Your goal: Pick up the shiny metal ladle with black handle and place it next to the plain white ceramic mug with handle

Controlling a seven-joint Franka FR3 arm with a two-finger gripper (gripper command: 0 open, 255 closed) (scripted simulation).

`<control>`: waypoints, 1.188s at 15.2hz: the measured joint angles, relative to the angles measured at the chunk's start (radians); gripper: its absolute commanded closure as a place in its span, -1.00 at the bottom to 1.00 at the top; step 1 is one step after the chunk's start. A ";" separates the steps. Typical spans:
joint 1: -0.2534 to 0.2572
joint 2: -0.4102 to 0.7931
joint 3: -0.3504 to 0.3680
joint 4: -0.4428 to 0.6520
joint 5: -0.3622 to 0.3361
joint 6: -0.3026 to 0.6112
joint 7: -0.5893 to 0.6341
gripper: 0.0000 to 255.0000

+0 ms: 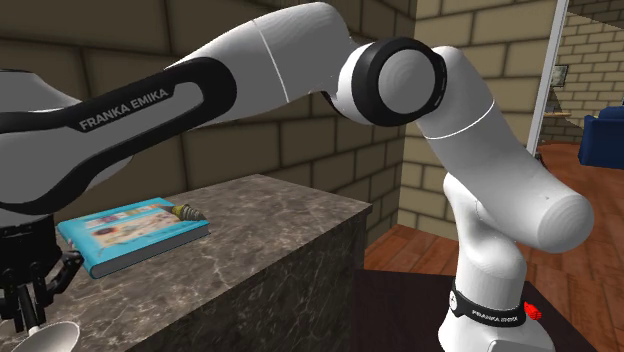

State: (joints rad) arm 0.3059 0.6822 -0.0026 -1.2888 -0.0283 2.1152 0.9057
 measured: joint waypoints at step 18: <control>0.001 -0.029 0.000 -0.015 0.000 -0.013 0.001 -1.00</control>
State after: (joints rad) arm 0.3069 0.6536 -0.0024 -1.3039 -0.0285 2.1023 0.9067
